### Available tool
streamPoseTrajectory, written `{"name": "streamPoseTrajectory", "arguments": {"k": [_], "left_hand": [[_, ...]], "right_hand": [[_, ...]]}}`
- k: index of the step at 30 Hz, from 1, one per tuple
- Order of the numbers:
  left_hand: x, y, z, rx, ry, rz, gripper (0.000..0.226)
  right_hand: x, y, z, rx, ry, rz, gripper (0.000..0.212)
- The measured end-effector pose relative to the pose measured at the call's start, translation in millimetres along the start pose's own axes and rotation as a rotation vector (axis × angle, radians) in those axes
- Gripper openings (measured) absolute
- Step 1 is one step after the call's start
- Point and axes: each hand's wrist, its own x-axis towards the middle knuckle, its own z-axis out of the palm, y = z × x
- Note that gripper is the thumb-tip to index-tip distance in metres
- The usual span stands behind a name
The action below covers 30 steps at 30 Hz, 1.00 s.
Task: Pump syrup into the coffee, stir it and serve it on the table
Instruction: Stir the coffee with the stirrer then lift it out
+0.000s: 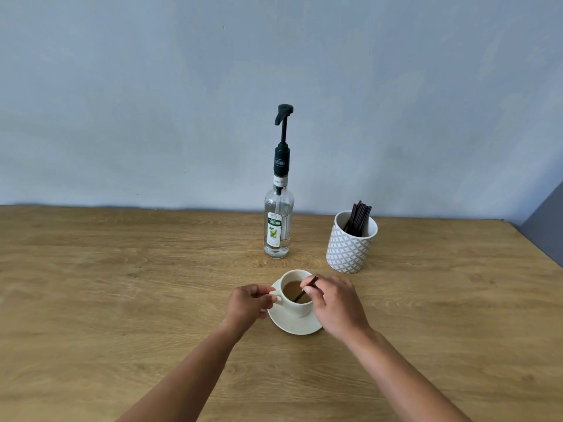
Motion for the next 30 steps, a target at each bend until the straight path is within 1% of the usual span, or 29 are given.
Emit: {"name": "streamPoseTrajectory", "arguments": {"k": [3, 9, 12, 17, 20, 25, 30], "left_hand": [[-0.3, -0.2, -0.3, -0.006, 0.000, -0.004, 0.018], [0.3, -0.4, -0.7, -0.009, 0.002, -0.006, 0.019], [0.3, -1.4, -1.3, -0.003, 0.004, -0.004, 0.018], [0.5, -1.4, -1.1, 0.013, 0.011, 0.000, 0.016], [0.4, -1.0, -1.3, 0.016, 0.010, 0.001, 0.016], [-0.7, -0.4, -1.2, 0.021, 0.015, 0.003, 0.016], [-1.3, -0.8, -1.7, 0.030, 0.020, 0.013, 0.017]], "right_hand": [[1.1, -0.6, 1.6, -0.005, 0.008, 0.008, 0.015], [1.3, 3.8, -4.1, -0.148, 0.024, 0.012, 0.013], [0.7, 1.4, -5.0, -0.123, 0.017, -0.013, 0.012], [2.3, -5.8, 0.1, -0.010, 0.013, -0.020, 0.015], [4.0, -5.0, 2.3, -0.029, 0.007, -0.006, 0.016], [1.7, -0.3, -2.6, -0.137, 0.033, 0.005, 0.014], [-1.0, -5.0, -3.6, -0.094, 0.033, -0.030, 0.012]]}}
